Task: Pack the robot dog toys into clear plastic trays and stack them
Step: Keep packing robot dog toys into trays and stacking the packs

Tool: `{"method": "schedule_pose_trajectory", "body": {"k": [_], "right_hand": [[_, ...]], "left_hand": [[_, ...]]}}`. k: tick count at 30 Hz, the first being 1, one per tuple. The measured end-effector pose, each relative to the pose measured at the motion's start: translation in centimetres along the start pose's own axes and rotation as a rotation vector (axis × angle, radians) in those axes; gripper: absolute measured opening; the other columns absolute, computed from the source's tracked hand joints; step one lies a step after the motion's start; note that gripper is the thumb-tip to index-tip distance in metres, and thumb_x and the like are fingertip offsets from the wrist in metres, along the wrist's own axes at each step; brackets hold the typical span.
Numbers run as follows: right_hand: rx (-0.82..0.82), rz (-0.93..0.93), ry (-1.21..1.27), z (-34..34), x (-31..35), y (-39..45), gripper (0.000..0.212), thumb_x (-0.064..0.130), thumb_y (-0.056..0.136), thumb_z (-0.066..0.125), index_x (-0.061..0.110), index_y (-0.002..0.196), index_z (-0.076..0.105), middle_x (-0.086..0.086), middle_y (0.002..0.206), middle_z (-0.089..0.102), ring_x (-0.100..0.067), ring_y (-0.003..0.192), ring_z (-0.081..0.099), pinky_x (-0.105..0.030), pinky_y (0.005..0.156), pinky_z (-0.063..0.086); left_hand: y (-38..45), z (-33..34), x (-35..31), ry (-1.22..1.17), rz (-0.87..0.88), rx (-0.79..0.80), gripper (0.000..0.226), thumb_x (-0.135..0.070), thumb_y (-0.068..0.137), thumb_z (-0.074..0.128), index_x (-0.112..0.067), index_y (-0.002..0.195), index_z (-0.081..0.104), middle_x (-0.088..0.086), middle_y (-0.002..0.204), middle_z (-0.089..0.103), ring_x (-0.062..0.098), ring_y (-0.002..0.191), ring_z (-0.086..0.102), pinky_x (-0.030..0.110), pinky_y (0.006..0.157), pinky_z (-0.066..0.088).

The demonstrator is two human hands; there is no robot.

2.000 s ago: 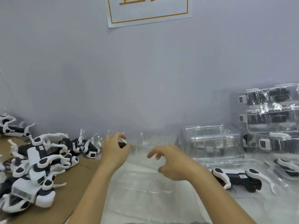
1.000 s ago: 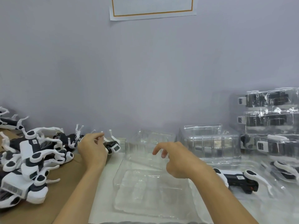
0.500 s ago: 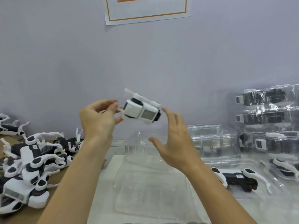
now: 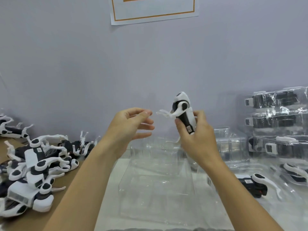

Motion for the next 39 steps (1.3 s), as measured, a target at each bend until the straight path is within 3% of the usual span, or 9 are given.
{"method": "schedule_pose_trajectory", "body": {"k": [3,6,11,14,20,30,32,35,39], "right_hand": [[0.002,0.139,0.043,-1.3,-0.8,0.8,0.026,0.036,0.094,0.062,0.011,0.086,0.059,-0.010,0.078,0.067,-0.024,0.072,0.065,-0.039,0.062,0.055],[0.137,0.214,0.125,-2.7,-0.9,1.5,0.011,0.029,0.093,0.066,0.025,0.102,0.061,0.002,0.093,0.068,0.003,0.064,0.066,-0.013,0.047,0.048],[0.399,0.206,0.042,-2.5,-0.3,1.5,0.020,0.022,0.089,0.071,0.036,0.100,0.064,0.009,0.101,0.071,-0.009,0.085,0.070,-0.027,0.066,0.057],[0.606,0.150,-0.089,-1.2,0.3,0.5,0.019,0.020,0.085,0.074,0.035,0.094,0.068,0.016,0.088,0.070,-0.004,0.081,0.067,-0.015,0.058,0.050],[0.812,0.081,-0.326,3.3,0.5,-2.9,0.018,0.027,0.080,0.074,0.032,0.095,0.064,0.010,0.096,0.065,-0.011,0.083,0.064,-0.029,0.072,0.054],[0.739,-0.025,-0.516,4.7,0.0,-4.3,0.024,0.025,0.077,0.069,0.025,0.065,0.048,0.005,0.079,0.055,-0.020,0.074,0.056,-0.030,0.056,0.040],[0.724,-0.049,-0.544,4.8,0.2,-4.4,0.012,0.027,0.080,0.069,0.028,0.081,0.057,0.008,0.094,0.054,-0.020,0.087,0.056,-0.032,0.065,0.044],[0.768,-0.015,-0.523,4.9,-0.1,-4.6,0.042,0.028,0.084,0.068,0.030,0.123,0.053,0.010,0.120,0.053,-0.017,0.110,0.052,-0.032,0.083,0.045],[0.703,0.015,-0.482,4.9,0.0,-4.7,0.032,0.028,0.082,0.070,0.030,0.112,0.061,0.010,0.112,0.058,-0.016,0.100,0.057,-0.029,0.076,0.045]], "left_hand": [[1.0,-1.9,2.2,0.608,0.114,-0.020,0.012,-0.025,0.096,0.065,-0.018,0.099,0.073,-0.004,0.087,0.073,0.012,0.081,0.070,0.026,0.077,0.056],[1.3,-3.2,6.1,0.843,-0.001,0.207,0.008,-0.026,0.094,0.067,-0.027,0.098,0.073,-0.014,0.092,0.072,0.004,0.089,0.067,0.016,0.078,0.050],[0.5,-3.4,12.0,0.435,-0.195,0.297,0.012,-0.026,0.088,0.073,-0.021,0.099,0.077,-0.001,0.100,0.077,0.013,0.098,0.071,0.030,0.091,0.049],[0.6,-3.4,13.6,0.198,-0.268,0.229,0.016,-0.019,0.092,0.065,-0.013,0.100,0.078,0.003,0.103,0.077,0.017,0.101,0.072,0.034,0.095,0.048],[0.2,-2.4,13.5,-0.057,-0.333,0.147,0.024,-0.001,0.081,0.051,-0.006,0.082,0.075,0.014,0.080,0.065,0.022,0.071,0.060,0.028,0.064,0.047],[0.3,-2.5,13.8,-0.052,-0.306,0.153,0.032,-0.037,0.082,0.058,-0.008,0.080,0.073,0.012,0.083,0.069,0.022,0.076,0.064,0.028,0.065,0.048],[0.3,-2.7,14.0,-0.038,-0.269,0.188,0.036,-0.040,0.072,0.062,-0.010,0.086,0.076,0.009,0.088,0.070,0.020,0.081,0.065,0.028,0.069,0.050],[0.2,-2.9,14.3,-0.093,-0.258,0.225,0.043,-0.042,0.074,0.066,-0.012,0.102,0.077,0.011,0.102,0.073,0.021,0.093,0.071,0.029,0.074,0.055],[0.0,-2.8,14.5,-0.149,-0.291,0.281,0.037,-0.043,0.073,0.069,-0.012,0.090,0.079,0.016,0.091,0.073,0.027,0.080,0.070,0.034,0.063,0.056]]}}
Point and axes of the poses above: each hand's wrist, its own y-axis towards the middle knuckle, its own z-axis out of the palm, x = y × z, the point moved 2 cm from there along y, towards the middle knuckle
